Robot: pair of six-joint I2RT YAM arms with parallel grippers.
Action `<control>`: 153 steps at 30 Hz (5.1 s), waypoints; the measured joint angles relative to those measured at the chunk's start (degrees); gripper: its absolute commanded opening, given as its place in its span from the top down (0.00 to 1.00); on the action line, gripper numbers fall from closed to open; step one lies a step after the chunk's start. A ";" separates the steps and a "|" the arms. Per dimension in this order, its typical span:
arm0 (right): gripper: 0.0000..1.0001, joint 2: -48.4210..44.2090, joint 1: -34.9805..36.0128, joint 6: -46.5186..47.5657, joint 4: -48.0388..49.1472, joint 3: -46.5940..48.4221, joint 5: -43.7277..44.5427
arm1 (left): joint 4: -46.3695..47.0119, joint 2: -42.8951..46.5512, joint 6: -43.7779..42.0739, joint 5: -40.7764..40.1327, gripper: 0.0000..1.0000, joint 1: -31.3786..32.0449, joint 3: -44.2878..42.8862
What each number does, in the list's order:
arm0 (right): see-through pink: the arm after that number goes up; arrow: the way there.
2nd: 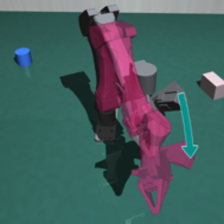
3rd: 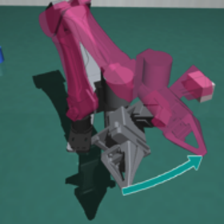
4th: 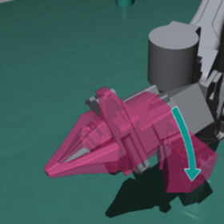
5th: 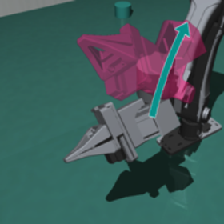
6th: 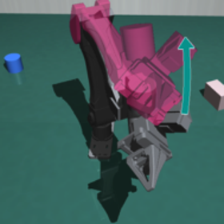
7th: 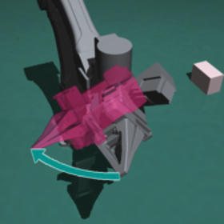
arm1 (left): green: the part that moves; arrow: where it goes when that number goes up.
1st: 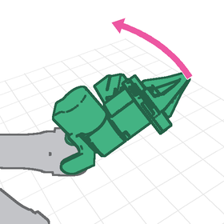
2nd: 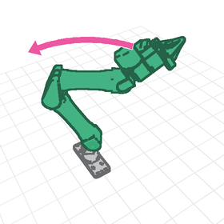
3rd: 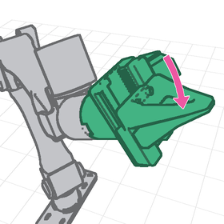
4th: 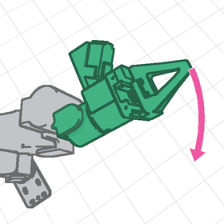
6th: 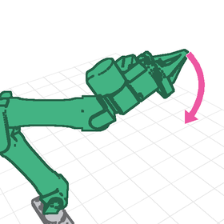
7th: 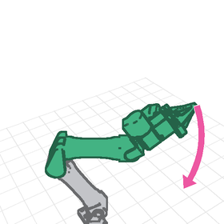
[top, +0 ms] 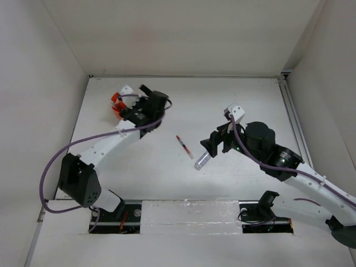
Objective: Sort the stationery into containers
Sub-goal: Place the pen in the storage box, then pick up the pen from the center of the board, then place the pen in the storage box.
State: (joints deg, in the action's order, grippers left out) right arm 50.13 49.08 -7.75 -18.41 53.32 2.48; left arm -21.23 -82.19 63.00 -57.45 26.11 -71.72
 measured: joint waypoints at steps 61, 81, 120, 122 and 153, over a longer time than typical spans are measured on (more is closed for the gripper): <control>0.01 -5.64 0.00 -1.53 -10.54 7.52 9.90 | -1.95 -23.85 0.96 27.76 0.41 22.38 0.24; 0.01 -6.75 0.00 -2.16 -9.73 5.77 9.07 | -3.63 -30.47 -0.09 29.90 1.00 22.10 -4.28; 0.01 -6.93 0.00 -0.79 -6.43 4.79 4.17 | 0.28 -7.72 -12.31 1.95 1.00 -12.61 -8.04; 0.01 -6.88 0.00 -0.72 -6.40 4.70 3.89 | 1.86 -8.35 -12.85 -0.37 1.00 -13.35 -8.28; 0.01 -4.11 0.00 0.04 -6.32 3.93 1.75 | 21.38 -21.51 -20.68 -2.10 1.00 -17.81 -7.56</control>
State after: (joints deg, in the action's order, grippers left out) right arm 46.02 49.08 -7.70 -24.73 57.25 4.23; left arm 0.14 -103.70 42.33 -59.55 8.29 -79.29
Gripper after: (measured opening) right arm 0.991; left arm 0.036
